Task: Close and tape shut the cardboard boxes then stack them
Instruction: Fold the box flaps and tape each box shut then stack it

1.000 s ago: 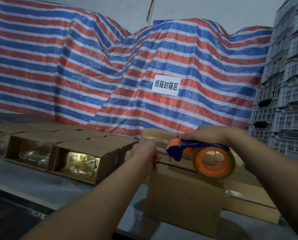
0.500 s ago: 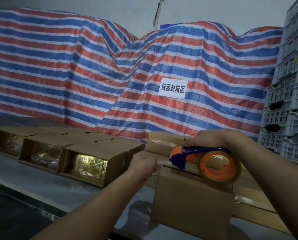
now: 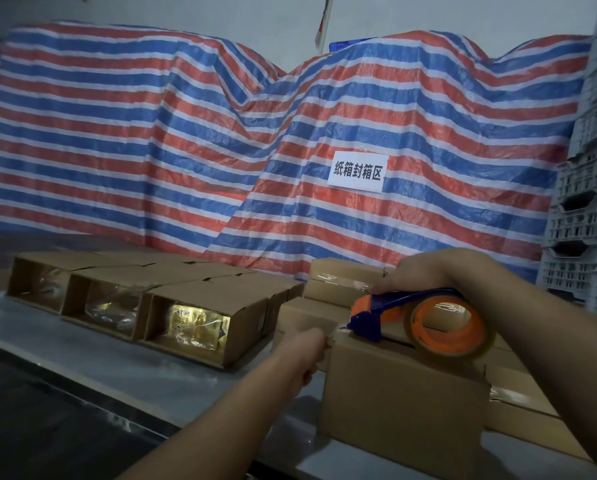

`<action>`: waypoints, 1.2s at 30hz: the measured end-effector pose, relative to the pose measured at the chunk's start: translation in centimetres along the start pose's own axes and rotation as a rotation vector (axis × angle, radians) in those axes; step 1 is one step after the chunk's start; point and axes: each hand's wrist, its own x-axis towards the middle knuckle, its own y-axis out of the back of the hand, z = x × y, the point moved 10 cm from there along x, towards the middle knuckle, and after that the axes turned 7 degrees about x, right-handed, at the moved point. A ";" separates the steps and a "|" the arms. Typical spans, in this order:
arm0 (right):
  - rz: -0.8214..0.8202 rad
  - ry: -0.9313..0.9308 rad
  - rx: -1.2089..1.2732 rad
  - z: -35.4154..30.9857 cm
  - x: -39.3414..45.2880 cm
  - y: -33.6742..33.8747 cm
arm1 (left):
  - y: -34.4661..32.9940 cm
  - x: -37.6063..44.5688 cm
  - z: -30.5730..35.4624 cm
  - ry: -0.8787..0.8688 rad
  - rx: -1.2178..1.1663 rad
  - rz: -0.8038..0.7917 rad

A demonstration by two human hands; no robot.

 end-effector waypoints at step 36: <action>0.010 -0.017 0.005 -0.4 -0.7 0.0 | -1.6 -5.9 4.7 -0.661 0.442 -0.034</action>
